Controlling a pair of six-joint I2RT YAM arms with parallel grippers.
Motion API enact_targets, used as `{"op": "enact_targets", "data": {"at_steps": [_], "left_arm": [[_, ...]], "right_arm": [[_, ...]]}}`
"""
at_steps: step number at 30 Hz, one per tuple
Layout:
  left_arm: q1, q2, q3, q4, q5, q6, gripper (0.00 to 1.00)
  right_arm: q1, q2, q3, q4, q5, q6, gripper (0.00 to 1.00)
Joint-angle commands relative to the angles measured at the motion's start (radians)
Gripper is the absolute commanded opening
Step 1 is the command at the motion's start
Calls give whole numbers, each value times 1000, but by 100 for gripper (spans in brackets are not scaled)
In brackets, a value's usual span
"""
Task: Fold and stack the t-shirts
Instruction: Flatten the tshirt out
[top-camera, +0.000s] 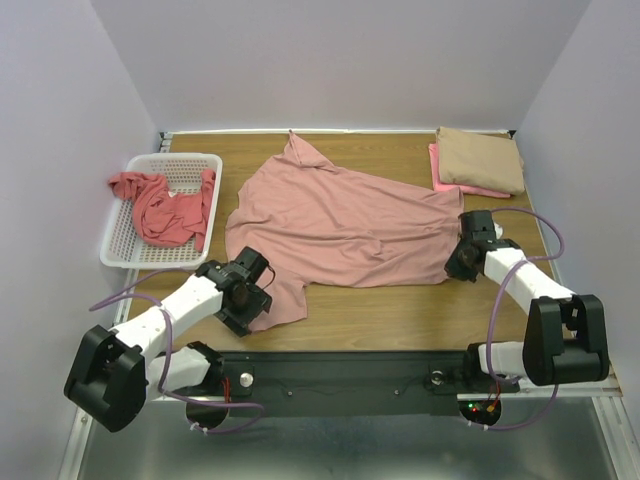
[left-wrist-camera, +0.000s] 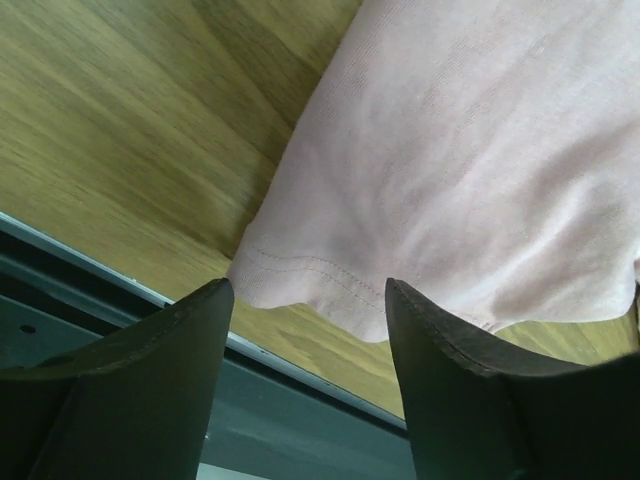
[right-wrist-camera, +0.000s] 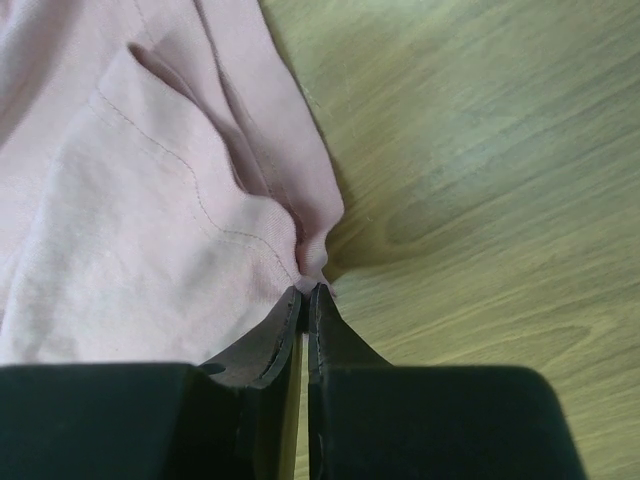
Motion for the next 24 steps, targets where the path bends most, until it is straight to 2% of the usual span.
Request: {"op": "enact_targets", "data": {"at_steps": [1,3,14,17,18,20,21,24], "left_arm": [[-19,-5,12,-57,-55,-75,64],[-20,-5,13,-57,-58,-80,55],[-20,136,56,-73,-69,-69,53],[-22,189,73,-77,-73,-58,36],[-22,200,76,-81,-75,-57,21],[-22,223,82,-83,-75,-55,12],[-22,228,85,-84,-73,-52,2],[-22,225,85,-75,-78,-37,0]], "right_arm": [[-12,13,59,22,-23,-19,1],[-17,21,61,21,-26,-22,1],[-28,12,59,22,-30,-27,1],[-31,13,59,24,-29,-28,1],[-32,13,59,24,-26,-30,1],[-37,12,59,26,-26,-28,1],[-37,12,59,27,-26,-28,1],[-40,9,59,29,-32,-28,1]]}}
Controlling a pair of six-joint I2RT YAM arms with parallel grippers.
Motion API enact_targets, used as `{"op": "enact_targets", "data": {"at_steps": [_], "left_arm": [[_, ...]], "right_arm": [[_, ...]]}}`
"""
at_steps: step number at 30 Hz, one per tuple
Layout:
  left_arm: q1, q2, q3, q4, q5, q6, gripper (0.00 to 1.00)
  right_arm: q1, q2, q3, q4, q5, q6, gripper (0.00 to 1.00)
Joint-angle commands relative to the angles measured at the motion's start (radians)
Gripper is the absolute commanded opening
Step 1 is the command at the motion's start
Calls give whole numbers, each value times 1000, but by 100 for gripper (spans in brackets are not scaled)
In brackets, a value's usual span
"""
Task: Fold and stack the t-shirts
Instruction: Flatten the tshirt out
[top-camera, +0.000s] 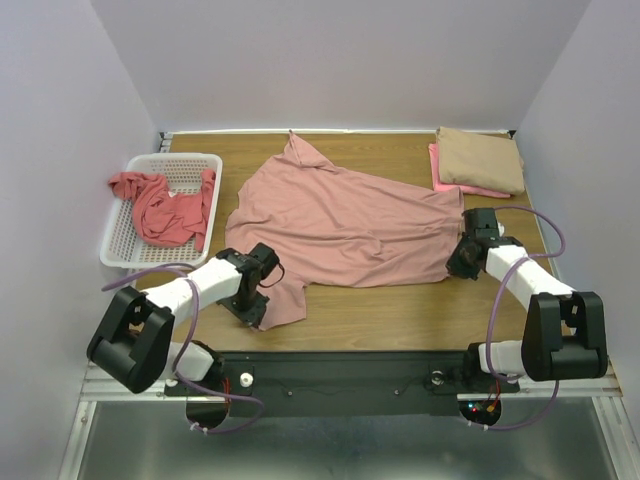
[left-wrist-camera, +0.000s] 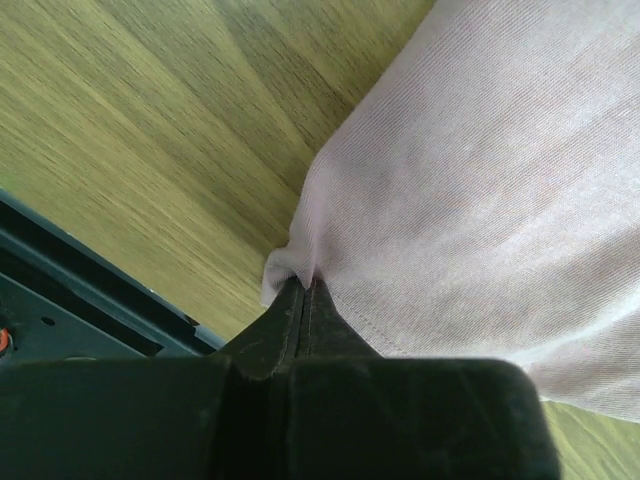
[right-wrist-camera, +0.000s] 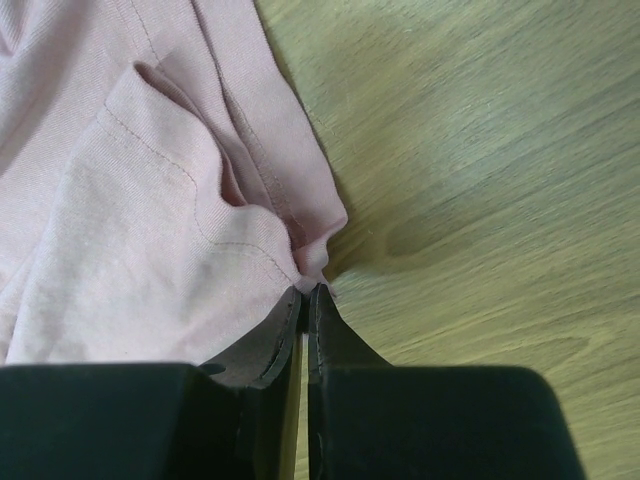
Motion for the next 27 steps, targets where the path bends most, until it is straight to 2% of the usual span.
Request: {"op": "enact_targets", "data": {"at_steps": [1,6,8,10,11,13,16,20,27], "left_arm": [[-5,-11,22,-36,-50,14,0],[-7,-198,91,21,-115,127,0],[-28,-317,162,27,-202,149,0],[-30,-414,238,64,-263,277,0],[-30,-442,265,88,-276,278,0],[-30,-497,349,163,-288,376,0],[-30,-523,462,231,-290,475,0],[-30,-545,747,268,-302,574,0],[-30,-531,1151,318,-254,729,0]], "right_arm": [[-11,-16,37,27,-1,-11,1],[-14,-78,57,25,-34,-20,1],[-14,-145,77,25,-75,-32,1],[-14,-232,128,27,-120,-50,0],[-14,-267,147,27,-125,-52,0],[-14,-346,221,25,-126,-60,0],[-14,-407,337,13,-128,-60,0],[-14,-449,524,-27,-163,-50,0],[-14,-455,863,-82,-146,-41,0]]}}
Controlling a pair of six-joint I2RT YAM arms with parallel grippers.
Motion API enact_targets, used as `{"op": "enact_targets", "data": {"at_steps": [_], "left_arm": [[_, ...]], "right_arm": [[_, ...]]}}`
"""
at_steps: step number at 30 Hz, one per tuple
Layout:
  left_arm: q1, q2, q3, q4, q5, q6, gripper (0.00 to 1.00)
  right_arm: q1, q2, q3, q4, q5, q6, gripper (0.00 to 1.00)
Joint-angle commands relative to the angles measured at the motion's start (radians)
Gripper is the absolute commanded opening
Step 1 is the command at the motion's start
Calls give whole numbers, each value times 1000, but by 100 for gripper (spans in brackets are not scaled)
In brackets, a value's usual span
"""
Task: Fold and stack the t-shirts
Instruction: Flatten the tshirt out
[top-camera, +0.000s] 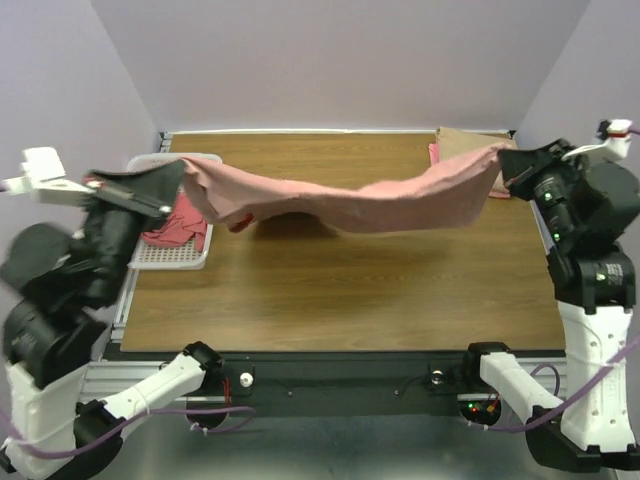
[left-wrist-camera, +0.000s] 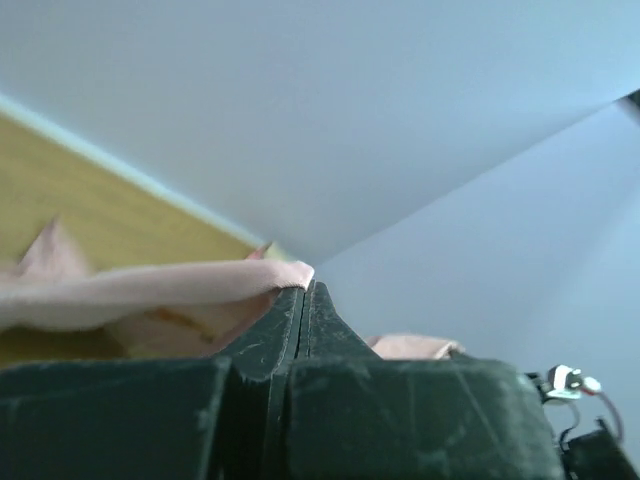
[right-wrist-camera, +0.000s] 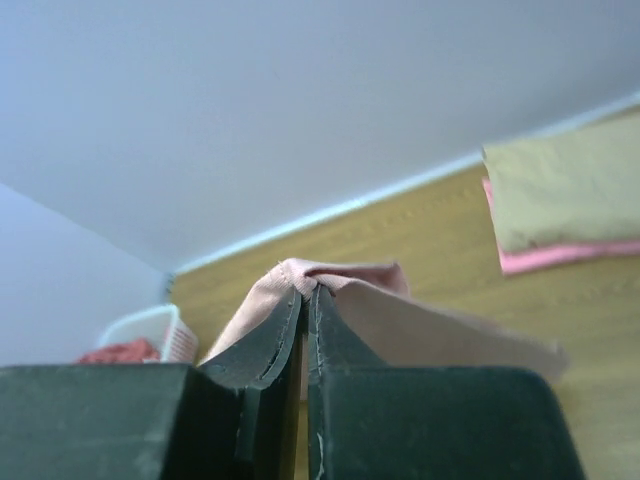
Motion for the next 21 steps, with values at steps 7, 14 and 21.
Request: {"op": "enact_targets", "data": {"at_steps": [7,14,21], "left_arm": [[-3,76,484,57,130,204,0],[-3,128,584,39,124,213,0],[-3,218,495,60,-80,224,0]], "right_arm": [[-9,-21,397,-92,-24,-13,0],[-9,-40,443,-138,-4,-10,0],[-9,32,371,-141,35,-10,0]]}}
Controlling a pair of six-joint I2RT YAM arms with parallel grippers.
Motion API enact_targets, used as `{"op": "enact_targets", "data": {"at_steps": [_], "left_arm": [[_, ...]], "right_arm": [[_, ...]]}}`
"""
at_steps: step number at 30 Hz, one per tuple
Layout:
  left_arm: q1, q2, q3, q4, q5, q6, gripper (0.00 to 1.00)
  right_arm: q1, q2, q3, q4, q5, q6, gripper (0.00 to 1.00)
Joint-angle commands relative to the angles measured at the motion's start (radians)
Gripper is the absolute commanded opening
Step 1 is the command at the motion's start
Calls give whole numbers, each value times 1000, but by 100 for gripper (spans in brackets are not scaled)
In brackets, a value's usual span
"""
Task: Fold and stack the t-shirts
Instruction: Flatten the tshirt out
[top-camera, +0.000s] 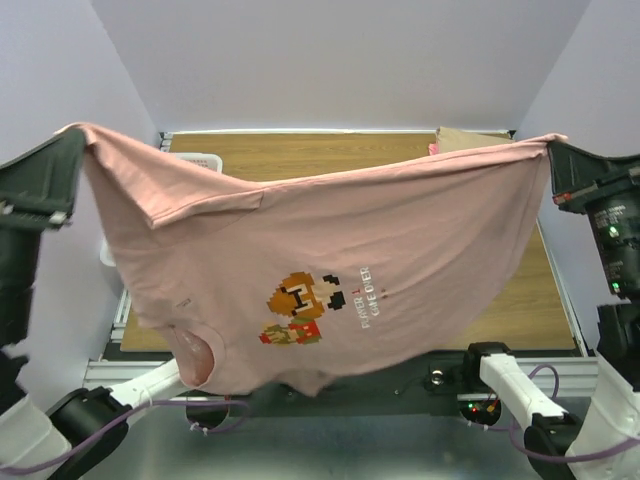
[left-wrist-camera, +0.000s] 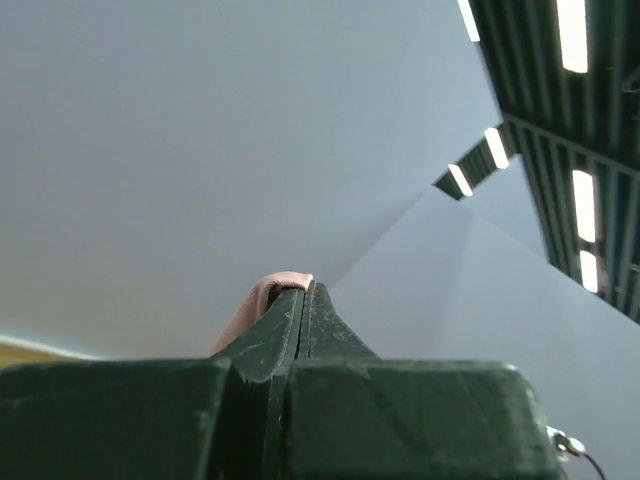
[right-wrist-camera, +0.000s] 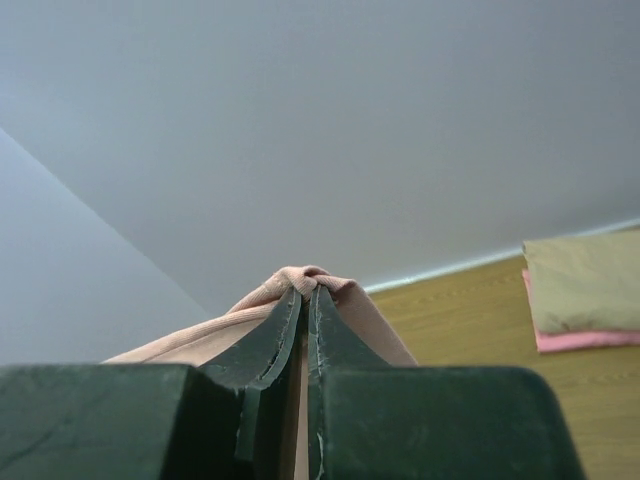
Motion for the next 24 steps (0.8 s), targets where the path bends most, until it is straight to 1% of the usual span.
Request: {"op": "enact_targets", "data": {"at_steps": [1,3,4,6,7,8,11,12,13,14,15,16,17,18,19,20,21,22,23,24], "left_arm": [[-3,116,-54,50,-210,34,0],[-3,187,-60,57,-259,57,0],[-3,213,-60,65,-313,70,0],[3,291,-69,80,-354,91,0],[11,317,-77,86,-374,96,0],[64,362,-112,96,-359,99,0],[192,415,-236,166,-200,79,0],[264,426,-366,245,-166,65,0],[289,443,-431,295,-107,73,0],[328,490,-531,392,-56,83,0],[341,526,-563,393,-56,84,0],[352,620,-583,480,1,99,0],[367,682,-556,502,36,105,0],[378,751,-508,499,73,105,0],[398,828,-441,447,137,111,0],[404,985,-255,386,150,105,2],[405,1068,-144,323,158,110,35],[407,1142,-40,187,162,119,43],[405,1263,68,130,170,128,50],[404,1299,205,91,176,134,97]], "right_arm": [[-7,121,-57,0,50,-16,0],[-7,167,-85,9,62,-18,0],[-7,201,-120,31,73,-20,0],[-7,233,-160,51,96,-17,0],[-7,247,-212,72,99,-6,0],[-7,270,-241,85,87,-1,0],[-7,302,-400,152,73,14,0],[-7,334,-439,176,85,19,1],[-7,356,-471,227,96,23,0],[-7,425,-516,273,101,19,0],[-7,466,-519,273,99,19,0],[-7,511,-510,296,95,10,0],[-8,573,-467,301,87,0,2],[-7,627,-433,301,78,-3,8],[-7,731,-406,301,76,-7,10],[-7,775,-377,303,76,-21,15],[-7,813,-317,301,73,-26,41],[-7,873,-295,299,67,-44,54],[-7,890,-271,303,53,-49,62],[-7,898,-261,301,38,-53,74]]}}
